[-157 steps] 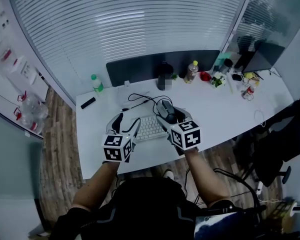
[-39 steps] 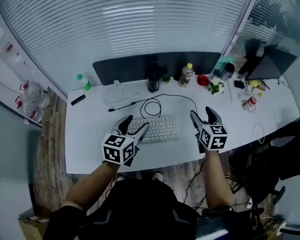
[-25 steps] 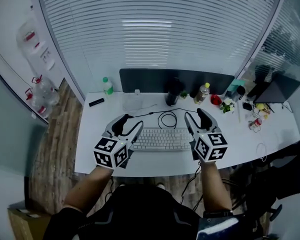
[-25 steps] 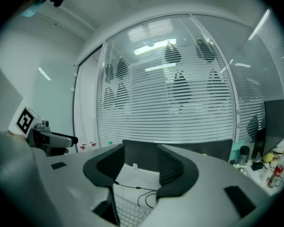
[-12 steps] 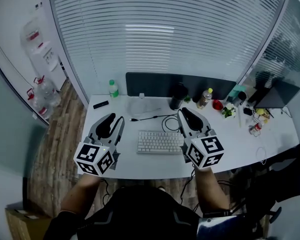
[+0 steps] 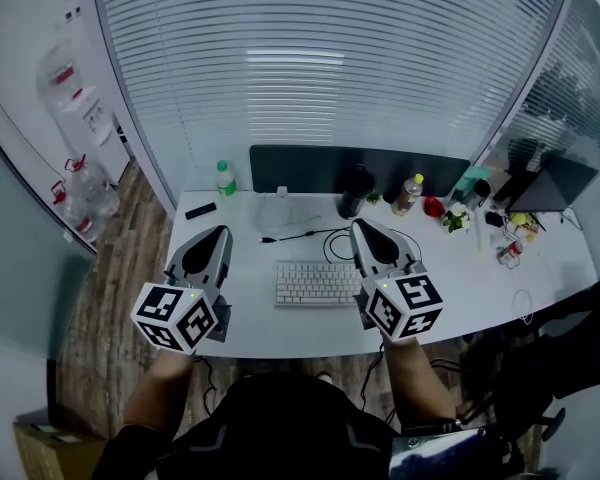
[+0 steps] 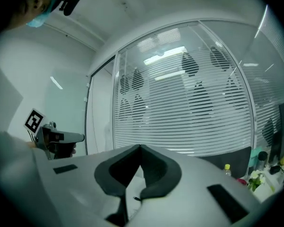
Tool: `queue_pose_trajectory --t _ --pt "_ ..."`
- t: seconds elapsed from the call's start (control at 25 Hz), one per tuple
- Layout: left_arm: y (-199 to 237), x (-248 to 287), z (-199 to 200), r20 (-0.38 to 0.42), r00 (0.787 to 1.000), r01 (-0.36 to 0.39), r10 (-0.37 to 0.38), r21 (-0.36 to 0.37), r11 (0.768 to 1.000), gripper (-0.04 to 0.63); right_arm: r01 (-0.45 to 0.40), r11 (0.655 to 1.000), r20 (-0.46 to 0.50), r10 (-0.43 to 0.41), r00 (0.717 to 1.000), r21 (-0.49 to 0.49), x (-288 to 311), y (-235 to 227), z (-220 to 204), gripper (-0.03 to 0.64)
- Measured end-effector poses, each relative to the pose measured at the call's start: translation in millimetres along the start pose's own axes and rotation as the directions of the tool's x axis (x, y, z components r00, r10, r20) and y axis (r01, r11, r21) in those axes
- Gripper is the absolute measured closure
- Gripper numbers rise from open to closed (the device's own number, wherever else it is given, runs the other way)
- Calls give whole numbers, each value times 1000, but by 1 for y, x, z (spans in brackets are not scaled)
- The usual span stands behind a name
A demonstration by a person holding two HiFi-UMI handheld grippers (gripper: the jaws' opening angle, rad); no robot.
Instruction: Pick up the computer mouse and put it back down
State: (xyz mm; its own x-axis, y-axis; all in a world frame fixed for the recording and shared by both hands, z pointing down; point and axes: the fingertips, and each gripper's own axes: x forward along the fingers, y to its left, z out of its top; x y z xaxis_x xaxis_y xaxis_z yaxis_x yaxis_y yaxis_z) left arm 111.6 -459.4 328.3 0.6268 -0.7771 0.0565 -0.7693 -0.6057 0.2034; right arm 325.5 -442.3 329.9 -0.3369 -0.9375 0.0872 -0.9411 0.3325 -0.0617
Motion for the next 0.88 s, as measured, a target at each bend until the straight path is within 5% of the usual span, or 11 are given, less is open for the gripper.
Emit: queue_pose_trajectory --t 0.28,0.88 --pt "-6 0 -3 -12 1000 20 -20 17 1000 566 4 1000 -3 -4 1000 -11 -3 -4 3 617" --pt "0 -1 -1 23 994 -112 111 69 991 566 -20 999 -3 20 1000 -27 -6 0 4 618"
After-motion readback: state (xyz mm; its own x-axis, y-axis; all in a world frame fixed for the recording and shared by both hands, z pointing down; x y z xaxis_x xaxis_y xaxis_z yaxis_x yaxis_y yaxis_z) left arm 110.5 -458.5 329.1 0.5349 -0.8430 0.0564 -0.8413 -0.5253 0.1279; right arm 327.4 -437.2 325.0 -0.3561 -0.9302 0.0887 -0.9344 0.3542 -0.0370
